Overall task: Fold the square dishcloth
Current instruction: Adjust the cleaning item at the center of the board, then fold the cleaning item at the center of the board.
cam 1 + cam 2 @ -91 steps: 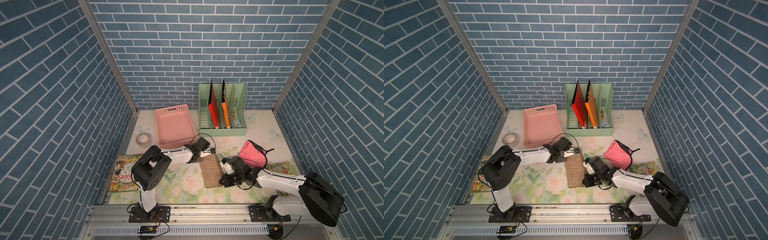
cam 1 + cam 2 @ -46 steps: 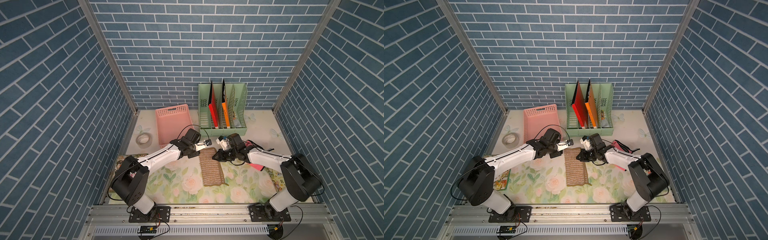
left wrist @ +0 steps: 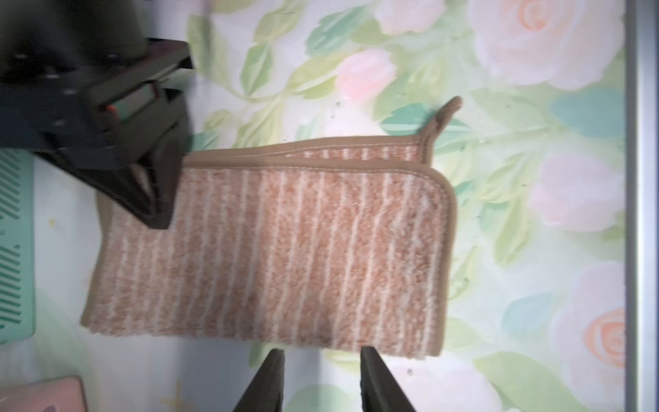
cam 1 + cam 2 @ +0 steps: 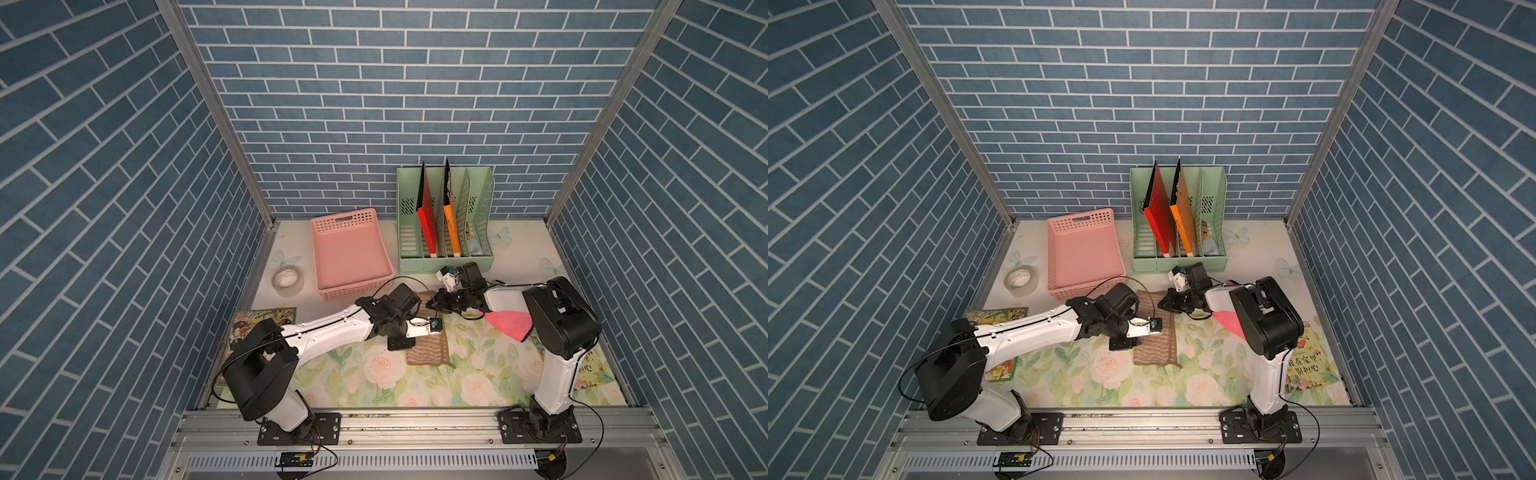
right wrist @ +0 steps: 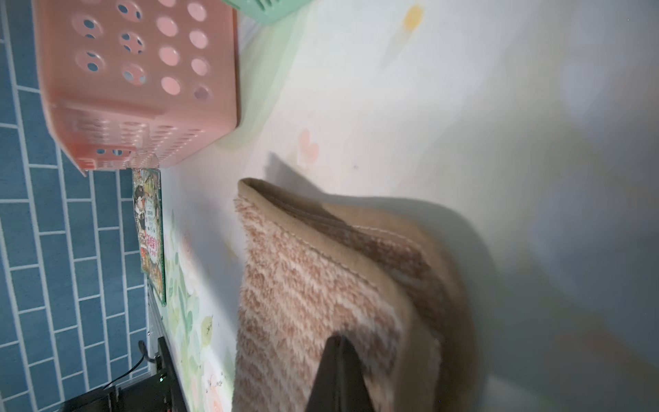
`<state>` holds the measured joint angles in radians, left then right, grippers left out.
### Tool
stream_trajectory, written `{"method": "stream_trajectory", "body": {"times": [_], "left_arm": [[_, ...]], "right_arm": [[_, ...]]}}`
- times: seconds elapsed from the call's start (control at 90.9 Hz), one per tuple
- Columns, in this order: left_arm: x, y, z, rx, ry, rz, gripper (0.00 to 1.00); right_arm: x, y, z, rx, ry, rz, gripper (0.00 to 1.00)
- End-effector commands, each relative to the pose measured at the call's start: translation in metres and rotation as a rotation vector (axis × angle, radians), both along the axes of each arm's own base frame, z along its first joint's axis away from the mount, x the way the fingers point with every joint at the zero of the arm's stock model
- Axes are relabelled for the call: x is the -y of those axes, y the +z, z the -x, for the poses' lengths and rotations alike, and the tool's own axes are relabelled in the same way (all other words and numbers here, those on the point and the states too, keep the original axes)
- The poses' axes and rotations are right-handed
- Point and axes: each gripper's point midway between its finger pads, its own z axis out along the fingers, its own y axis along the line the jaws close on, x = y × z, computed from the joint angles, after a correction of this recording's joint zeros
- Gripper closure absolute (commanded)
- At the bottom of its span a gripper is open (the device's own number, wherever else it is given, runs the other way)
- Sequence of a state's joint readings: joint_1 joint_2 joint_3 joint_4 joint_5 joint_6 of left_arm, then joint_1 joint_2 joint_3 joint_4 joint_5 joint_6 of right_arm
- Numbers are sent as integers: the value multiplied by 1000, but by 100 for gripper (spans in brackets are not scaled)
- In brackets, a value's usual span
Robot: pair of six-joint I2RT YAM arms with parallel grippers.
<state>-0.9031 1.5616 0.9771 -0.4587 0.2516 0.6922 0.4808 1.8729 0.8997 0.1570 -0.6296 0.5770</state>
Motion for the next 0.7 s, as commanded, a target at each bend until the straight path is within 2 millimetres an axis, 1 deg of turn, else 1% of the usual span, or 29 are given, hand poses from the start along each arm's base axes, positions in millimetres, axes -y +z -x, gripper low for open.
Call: {"method": "stream_trajectory", "body": {"times": [0.0,0.066,0.11,0.209,0.253,0.33,0.451,0.561,0.693], "left_arm": [[-9,-22,33,-88,-87,-72,60],[-12,-27,43,-118,-111,-88,59],[-13,-30,48,-128,-118,-94,59],[-16,-36,55,-143,-129,-106,58],[-17,-37,59,-152,-132,-107,57],[-17,-39,61,-160,-136,-108,54],[-16,-45,59,-133,-134,-121,49],[-13,-53,50,-77,-128,-139,49],[-21,-69,44,-36,-138,-195,50]], "right_arm": [[12,39,-5,155,-44,2,88],[20,58,3,204,-38,17,83],[28,59,11,203,-38,55,82],[46,54,30,195,-43,124,81],[53,50,38,189,-47,143,81],[59,49,49,185,-50,147,81],[57,47,60,184,-34,146,81],[50,44,67,169,0,145,82],[42,47,72,168,30,132,82]]}}
